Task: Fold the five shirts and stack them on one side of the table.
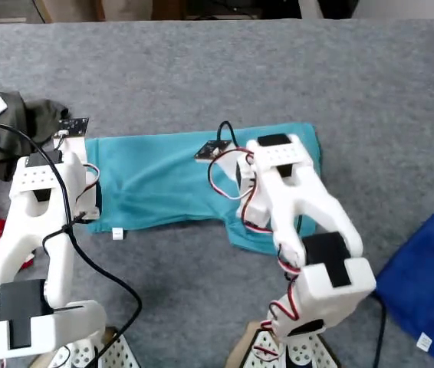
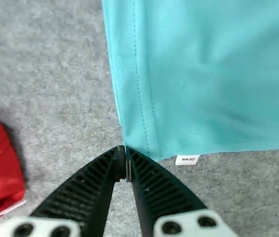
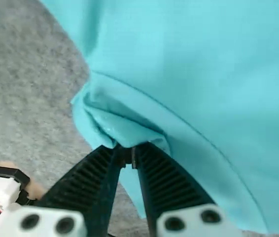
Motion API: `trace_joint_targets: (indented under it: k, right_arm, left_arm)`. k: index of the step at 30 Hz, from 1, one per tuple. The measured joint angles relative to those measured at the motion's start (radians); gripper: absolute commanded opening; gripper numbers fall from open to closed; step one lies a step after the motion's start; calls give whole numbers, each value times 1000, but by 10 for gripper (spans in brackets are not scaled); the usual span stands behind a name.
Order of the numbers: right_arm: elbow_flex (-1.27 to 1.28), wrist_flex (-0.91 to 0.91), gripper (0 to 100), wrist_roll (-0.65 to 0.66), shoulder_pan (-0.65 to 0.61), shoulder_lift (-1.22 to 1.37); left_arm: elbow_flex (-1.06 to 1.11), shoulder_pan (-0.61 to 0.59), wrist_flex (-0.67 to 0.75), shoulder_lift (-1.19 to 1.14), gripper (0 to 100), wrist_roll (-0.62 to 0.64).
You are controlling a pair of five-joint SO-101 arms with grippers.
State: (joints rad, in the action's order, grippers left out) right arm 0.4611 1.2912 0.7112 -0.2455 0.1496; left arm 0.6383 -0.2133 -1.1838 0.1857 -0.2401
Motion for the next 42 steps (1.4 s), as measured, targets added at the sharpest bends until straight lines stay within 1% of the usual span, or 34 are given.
trace_joint_targets:
  k: [8, 12, 16, 21, 24, 27, 30, 34, 42]
  right_arm:
    - [129, 3, 5, 0, -69, -169]
    - [123, 35, 5, 0, -69, -242]
    - [40, 80, 5, 0, -69, -282]
    - [-46, 72, 5, 0, -69, -269]
    - [-52, 29, 5, 0, -64, -183]
    - [-52, 8, 5, 0, -32, -86]
    - [-49, 5, 5, 0, -23, -66]
    - [2, 2, 5, 0, -23, -87]
    - [209, -3, 5, 9, -25, -279]
  left_arm:
    - [0, 0, 0, 0, 19, 0]
    - [0, 0, 0, 0, 19, 0]
    - [0, 0, 0, 0, 19, 0]
    - [0, 0, 0, 0, 19, 0]
    - [0, 0, 0, 0, 19, 0]
    - [0, 0, 0, 0, 19, 0]
    - [0, 0, 0, 0, 19, 0]
    - [0, 0, 0, 0, 19, 0]
    - [0, 0, 0, 0, 19, 0]
